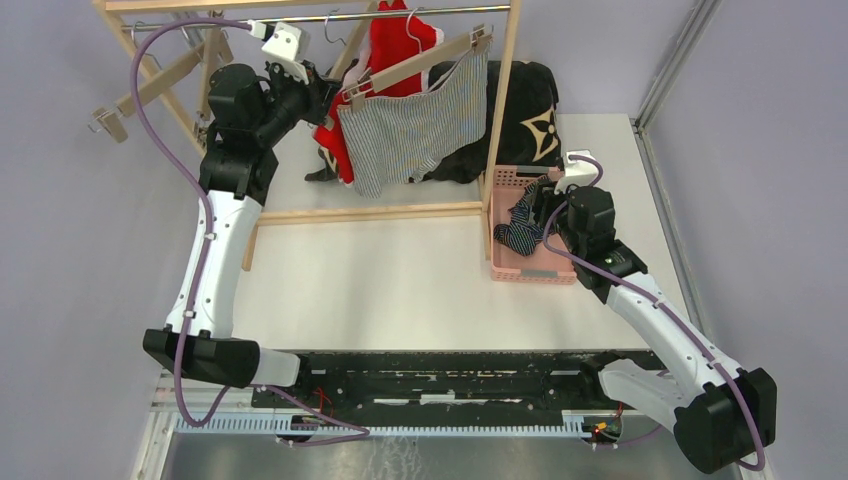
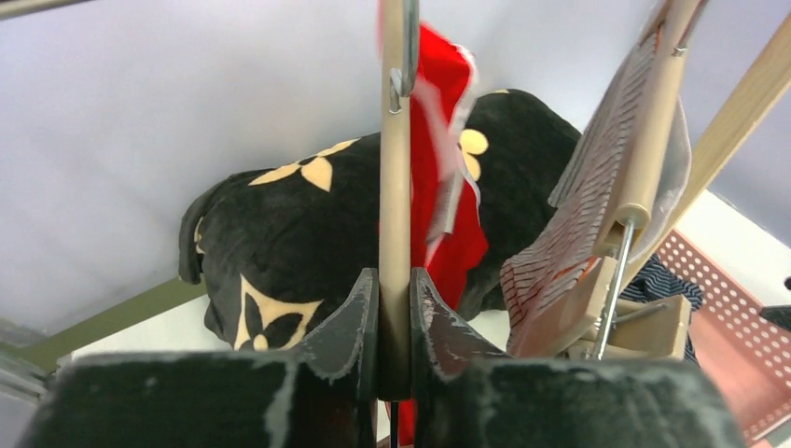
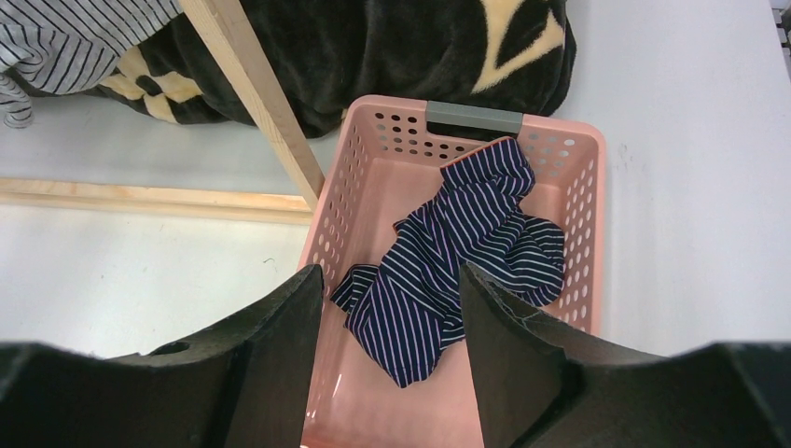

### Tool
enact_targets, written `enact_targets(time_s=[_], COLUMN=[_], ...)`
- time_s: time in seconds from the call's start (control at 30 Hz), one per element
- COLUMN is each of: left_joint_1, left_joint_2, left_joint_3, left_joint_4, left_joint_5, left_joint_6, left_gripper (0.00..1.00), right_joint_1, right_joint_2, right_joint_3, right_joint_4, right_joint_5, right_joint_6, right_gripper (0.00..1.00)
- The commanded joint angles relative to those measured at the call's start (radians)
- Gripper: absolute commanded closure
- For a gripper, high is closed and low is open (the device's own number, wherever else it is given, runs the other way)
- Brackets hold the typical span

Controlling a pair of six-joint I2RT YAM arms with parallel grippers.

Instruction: Remove the underwear clipped to the hanger

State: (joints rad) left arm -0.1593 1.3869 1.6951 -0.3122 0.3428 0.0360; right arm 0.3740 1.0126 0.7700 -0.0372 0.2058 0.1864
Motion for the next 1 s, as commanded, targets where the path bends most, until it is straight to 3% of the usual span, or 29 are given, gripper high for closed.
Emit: enact_targets(time_s=[0.0, 0.07, 0.3, 0.57, 0.97], left_joint_1=[-0.004, -0.004, -0.005, -0.005, -0.006], left_joint_2=[-0.022, -0.021, -0.028, -0.111, -0.178], left_joint_3=[0.018, 0.018, 0.014, -0.046, -0.056], left_joint_4=[0.022, 0.025, 0.066, 0.228, 0.184], left_joint_5=[-0.008, -0.007, -0.016, -0.1, -0.189], left_joint_6=[0.036, 0.036, 0.022, -0.01, 0.027], left_gripper=[0.92, 0.97, 0.97, 0.97, 0.97], right_joint_1=[0.006, 0.006, 0.008, 0.007, 0.008], right_joint_2=[-0.018, -0.015, -0.004, 0.006, 0.008], right_joint_3=[0.0, 0.0, 0.003, 0.003, 0.002], right_joint_4=[0.053, 0.052, 0.054, 0.055, 0.058], right_joint_5=[-0.01, -0.014, -0.011, -0.019, -0.025], right_joint_6=[0.002, 0.002, 0.001, -0.004, -0.004], right_gripper=[0.37, 0.36, 0.36, 0.36, 0.37])
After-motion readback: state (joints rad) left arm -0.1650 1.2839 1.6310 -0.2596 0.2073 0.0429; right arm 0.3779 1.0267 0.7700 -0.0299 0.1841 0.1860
